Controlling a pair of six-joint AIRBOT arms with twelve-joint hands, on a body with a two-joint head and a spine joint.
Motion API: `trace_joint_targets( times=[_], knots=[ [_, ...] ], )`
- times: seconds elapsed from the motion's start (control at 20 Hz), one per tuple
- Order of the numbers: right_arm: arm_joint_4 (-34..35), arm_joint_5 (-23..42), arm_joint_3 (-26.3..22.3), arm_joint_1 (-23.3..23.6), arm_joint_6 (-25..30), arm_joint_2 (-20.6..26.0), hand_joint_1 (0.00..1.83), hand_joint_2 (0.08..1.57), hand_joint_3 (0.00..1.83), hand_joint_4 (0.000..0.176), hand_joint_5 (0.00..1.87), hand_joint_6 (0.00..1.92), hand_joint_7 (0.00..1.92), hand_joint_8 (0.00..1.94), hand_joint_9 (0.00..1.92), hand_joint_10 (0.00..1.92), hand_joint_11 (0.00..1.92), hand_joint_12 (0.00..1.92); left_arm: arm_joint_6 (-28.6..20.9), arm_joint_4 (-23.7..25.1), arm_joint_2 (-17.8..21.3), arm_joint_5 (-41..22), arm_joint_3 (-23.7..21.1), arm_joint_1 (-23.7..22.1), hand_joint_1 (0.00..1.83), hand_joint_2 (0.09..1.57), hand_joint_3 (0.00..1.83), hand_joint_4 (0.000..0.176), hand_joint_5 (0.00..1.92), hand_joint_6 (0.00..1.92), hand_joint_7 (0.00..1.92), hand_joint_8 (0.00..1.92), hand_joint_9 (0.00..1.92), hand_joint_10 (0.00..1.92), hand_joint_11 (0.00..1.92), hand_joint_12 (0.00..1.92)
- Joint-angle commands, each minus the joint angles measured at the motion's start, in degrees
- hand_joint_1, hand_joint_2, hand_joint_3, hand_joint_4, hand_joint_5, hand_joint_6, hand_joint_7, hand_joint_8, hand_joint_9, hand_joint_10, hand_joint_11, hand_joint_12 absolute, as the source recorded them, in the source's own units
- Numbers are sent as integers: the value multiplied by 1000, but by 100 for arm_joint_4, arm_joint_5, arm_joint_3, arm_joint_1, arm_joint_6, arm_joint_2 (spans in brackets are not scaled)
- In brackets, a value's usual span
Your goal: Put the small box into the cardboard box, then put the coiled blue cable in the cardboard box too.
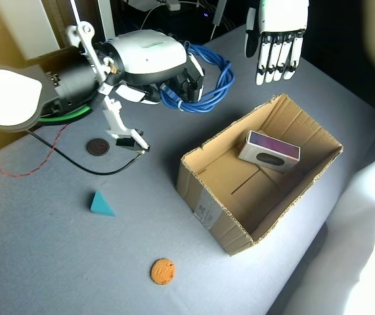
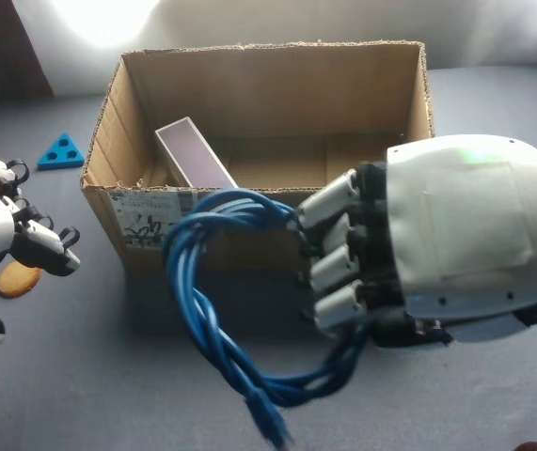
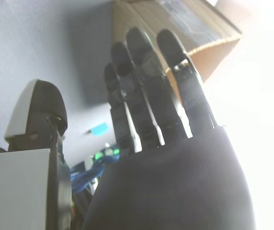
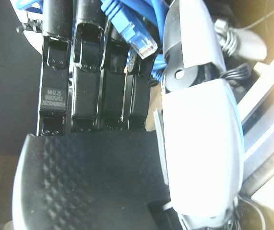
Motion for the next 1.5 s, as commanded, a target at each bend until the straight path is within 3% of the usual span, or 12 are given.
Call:
trace_joint_targets(
  times=[0.0, 0.1, 0.35, 0.4, 0.7, 0.75, 0.85, 0.9, 1.2, 1.25, 1.3, 1.45],
  knots=[
    [489, 455, -35, 96, -125, 9, 1249, 1045, 1, 32, 1123, 745, 1179, 660, 1257, 1, 846, 741, 23, -45, -11, -29, -16, -56, 852, 1209, 5, 0, 594, 0, 737, 0, 732, 0, 279, 811],
    [793, 299, -34, 177, -448, -39, 1241, 1062, 0, 34, 1100, 795, 1121, 751, 1236, 11, 824, 772, 23, -80, -14, -97, -44, -56, 846, 1196, 0, 0, 620, 10, 759, 9, 757, 12, 305, 816],
    [1311, 135, 66, 334, -883, -111, 1246, 1048, 2, 34, 1130, 757, 1156, 676, 1251, 5, 844, 742, 6, -124, -3, -138, -47, -75, 826, 1202, 1, 0, 619, 5, 755, 5, 747, 5, 312, 807],
    [1483, 78, 81, 331, -1119, -116, 1245, 1054, 0, 33, 1112, 784, 1147, 698, 1248, 2, 843, 740, -622, 456, -2, -153, -60, -75, 844, 1202, 0, 0, 616, 2, 755, 2, 746, 3, 272, 828],
    [2187, -101, 253, 333, -1695, -218, 1237, 1072, 1, 29, 1078, 857, 1088, 781, 1202, 2, 774, 789, -5698, 5438, -3, 208, -53, -84, 828, 1204, 0, 0, 618, 2, 766, 5, 752, 5, 285, 841],
    [2304, -169, 350, 326, -1723, -270, 1249, 1046, 1, 26, 1100, 791, 1194, 631, 1263, 16, 842, 776, -6479, 6192, -1, 244, -71, -103, 836, 1206, 0, 0, 615, 5, 763, 6, 760, 8, 307, 845],
    [2492, -233, 578, 279, -1719, -375, 1225, 1094, 0, 34, 1017, 929, 1057, 859, 1210, 5, 754, 850, -7981, 7655, 10, 157, -131, -157, 828, 1218, 3, 0, 605, 4, 741, 0, 738, 0, 281, 843],
    [2509, -241, 644, 266, -1718, -407, 1246, 1047, 1, 36, 1131, 744, 1156, 691, 1256, 13, 830, 816, -8527, 8163, 18, 37, -163, -161, 821, 1210, 0, 0, 617, 3, 757, 3, 757, 5, 311, 814],
    [2806, -337, 1208, 227, -1716, -732, 1244, 1051, 1, 37, 1119, 777, 1155, 674, 1249, 3, 854, 749, -15568, 15022, 32, -1133, -117, -82, 826, 1212, 0, 0, 606, 4, 753, 4, 755, 7, 299, 848],
    [2852, -394, 1327, 253, -1715, -809, 1246, 1048, 0, 36, 1124, 766, 1168, 653, 1260, 4, 870, 742, -16316, 15919, 30, -1402, -38, -91, 840, 1205, 0, 0, 605, 3, 752, 4, 752, 5, 290, 844],
    [2890, -444, 1428, 274, -1713, -875, 1244, 1053, 3, 35, 1110, 786, 1146, 699, 1251, 2, 850, 763, -16615, 16358, 29, -1623, 12, -112, 844, 1208, 0, 0, 593, 0, 741, 0, 743, 1, 279, 840],
    [2928, -613, 1659, 375, -1703, -1039, 1233, 1078, 4, 29, 1032, 884, 1105, 797, 1215, 7, 777, 818, -16878, 16805, 24, -2468, 121, -115, 856, 1191, 0, 0, 620, 9, 763, 8, 758, 7, 292, 838]
  ],
)
